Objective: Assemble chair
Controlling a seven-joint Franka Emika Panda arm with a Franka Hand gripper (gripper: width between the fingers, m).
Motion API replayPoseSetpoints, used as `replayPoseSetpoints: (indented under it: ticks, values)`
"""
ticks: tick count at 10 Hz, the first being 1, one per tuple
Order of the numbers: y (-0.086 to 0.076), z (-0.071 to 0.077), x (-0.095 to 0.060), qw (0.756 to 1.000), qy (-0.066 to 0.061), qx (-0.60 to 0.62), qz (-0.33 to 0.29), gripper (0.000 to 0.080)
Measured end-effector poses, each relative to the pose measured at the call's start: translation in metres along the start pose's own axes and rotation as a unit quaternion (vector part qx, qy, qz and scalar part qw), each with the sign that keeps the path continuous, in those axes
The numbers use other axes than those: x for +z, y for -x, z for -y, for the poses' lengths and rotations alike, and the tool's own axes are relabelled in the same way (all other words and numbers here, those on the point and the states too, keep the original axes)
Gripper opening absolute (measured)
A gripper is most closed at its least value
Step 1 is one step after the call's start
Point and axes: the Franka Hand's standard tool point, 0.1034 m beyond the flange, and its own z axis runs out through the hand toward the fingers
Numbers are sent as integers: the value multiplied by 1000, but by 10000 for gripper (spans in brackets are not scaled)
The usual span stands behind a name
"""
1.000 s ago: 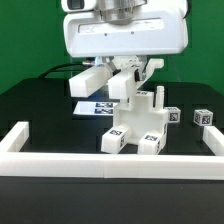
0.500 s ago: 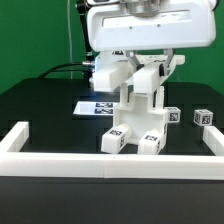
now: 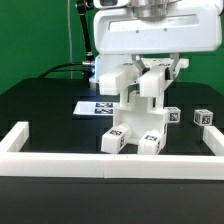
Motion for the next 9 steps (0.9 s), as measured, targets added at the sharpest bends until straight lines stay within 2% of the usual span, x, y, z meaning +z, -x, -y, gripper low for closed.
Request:
replayPoseSetpoints:
  ticks: [5,9]
  values:
    - [-3,-2,1,1000,-1,1,-10,291]
    - [-4,-4,-11,1000,-6,2,-12,291]
